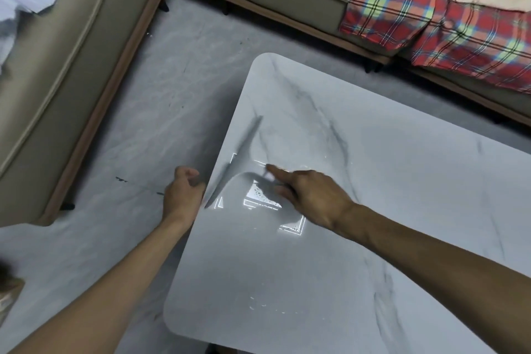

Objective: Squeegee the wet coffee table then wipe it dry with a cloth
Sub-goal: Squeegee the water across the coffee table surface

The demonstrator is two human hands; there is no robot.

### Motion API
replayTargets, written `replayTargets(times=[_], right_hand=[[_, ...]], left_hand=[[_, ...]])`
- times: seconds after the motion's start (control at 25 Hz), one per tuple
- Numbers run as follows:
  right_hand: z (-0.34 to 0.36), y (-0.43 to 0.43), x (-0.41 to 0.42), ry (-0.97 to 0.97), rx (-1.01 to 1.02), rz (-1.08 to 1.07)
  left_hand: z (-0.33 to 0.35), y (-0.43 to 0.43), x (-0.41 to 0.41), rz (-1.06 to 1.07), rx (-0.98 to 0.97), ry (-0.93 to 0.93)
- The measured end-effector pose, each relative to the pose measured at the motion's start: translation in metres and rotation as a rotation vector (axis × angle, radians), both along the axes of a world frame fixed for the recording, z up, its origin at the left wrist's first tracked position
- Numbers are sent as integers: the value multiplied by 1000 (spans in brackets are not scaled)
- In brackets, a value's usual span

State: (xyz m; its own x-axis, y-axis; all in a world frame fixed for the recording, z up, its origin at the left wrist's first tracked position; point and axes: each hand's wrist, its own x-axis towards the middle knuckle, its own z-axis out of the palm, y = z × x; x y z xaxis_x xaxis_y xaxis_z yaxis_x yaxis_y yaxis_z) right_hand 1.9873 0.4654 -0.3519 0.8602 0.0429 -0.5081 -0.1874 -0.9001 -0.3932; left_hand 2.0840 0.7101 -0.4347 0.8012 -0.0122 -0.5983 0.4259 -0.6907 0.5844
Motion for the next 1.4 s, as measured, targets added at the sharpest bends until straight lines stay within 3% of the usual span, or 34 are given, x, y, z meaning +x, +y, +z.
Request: replayTargets(times=[0.16,0.32,0.48,0.68,0.84,1.0,1.24,1.4], right_hand=[[-31,38,3,31,-1,228],[-26,-9,-40,-39,-53,146],[-3,-69,-96,71,-213,53],[20,-77,-113,72,-216,-23],[-5,11,-72,14,21,152],[-31,80,-57,-44,-6,343],[-19,-6,-120,36,-92,167],[12,-47,-159,87,-252,112]], left_hand=[[-2,10,-6,-84,33,-31],[-2,-6,-23,-286,31,131],[-2,-19,-35,-403,34,183],[-2,-13,-19,-314,11,252],[-3,7,-15,-102,8,140],[-1,20,-29,-157,91,71],[4,7,-59,-318,69,232],[7,11,-55,-273,42,258]])
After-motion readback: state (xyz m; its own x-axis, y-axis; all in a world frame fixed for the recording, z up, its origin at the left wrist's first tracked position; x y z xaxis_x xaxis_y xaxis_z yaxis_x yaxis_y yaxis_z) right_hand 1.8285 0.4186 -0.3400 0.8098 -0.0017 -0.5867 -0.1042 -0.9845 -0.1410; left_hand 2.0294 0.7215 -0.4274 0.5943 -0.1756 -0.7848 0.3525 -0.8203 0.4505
